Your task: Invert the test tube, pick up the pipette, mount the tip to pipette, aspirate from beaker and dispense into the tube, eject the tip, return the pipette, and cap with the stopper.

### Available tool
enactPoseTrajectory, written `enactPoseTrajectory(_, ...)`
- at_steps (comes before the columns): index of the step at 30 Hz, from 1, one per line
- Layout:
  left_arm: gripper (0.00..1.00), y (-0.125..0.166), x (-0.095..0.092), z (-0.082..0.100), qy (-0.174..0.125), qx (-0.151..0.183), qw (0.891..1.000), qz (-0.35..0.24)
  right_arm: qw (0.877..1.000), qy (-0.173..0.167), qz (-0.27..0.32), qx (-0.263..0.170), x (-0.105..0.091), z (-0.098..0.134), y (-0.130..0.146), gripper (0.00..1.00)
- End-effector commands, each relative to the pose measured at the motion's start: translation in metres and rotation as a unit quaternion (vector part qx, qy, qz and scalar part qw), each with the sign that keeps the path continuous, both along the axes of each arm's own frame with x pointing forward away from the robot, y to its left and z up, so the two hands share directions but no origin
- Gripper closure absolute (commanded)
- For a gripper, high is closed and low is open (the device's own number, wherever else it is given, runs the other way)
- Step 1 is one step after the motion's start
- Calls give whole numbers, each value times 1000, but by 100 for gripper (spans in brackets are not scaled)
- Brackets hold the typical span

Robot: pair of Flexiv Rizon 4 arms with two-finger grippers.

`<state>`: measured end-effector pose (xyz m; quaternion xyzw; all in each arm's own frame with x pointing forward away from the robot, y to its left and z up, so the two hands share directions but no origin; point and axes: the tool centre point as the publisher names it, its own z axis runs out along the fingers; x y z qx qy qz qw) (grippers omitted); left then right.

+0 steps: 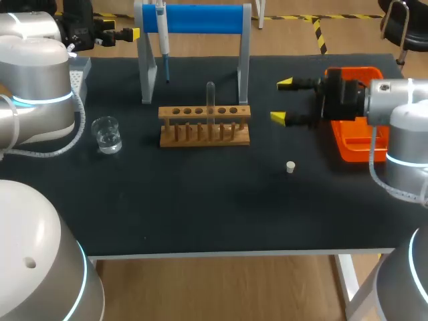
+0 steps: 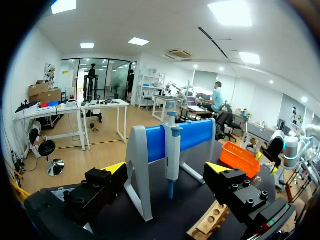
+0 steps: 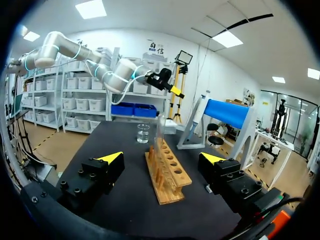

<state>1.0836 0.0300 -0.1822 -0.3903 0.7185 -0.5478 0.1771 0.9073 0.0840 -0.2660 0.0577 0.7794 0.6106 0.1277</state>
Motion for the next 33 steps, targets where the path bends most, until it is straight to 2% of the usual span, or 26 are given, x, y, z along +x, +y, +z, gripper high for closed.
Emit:
enactPoseTrajectory(1, 0, 0, 0, 0, 0, 0, 1000, 0, 1000, 3, 1, -2, -1, 0, -1, 0)
enactPoseTrajectory(11, 0, 0, 0, 0, 0, 0, 1000, 0, 1000, 3, 1, -2, -1, 0, -1, 0)
enactPoseTrajectory(13, 0, -7, -17, 1, -11, -14, 1000, -23, 1000, 3, 1, -2, -1, 0, -1, 0)
enactPoseTrajectory(20, 0, -28, -97, -8, -28, -13, 997, -67, 1000, 3, 1, -2, -1, 0, -1, 0)
enactPoseTrajectory(25, 0, -39, -145, -11, -57, -18, 993, -97, 1000, 3, 1, -2, -1, 0, -1, 0)
enactPoseTrajectory(29, 0, -46, -173, -17, -73, -7, 989, -128, 1000, 3, 1, -2, -1, 0, -1, 0)
enactPoseTrajectory(33, 0, -50, -191, -24, -83, -6, 986, -148, 1000, 3, 1, -2, -1, 0, -1, 0)
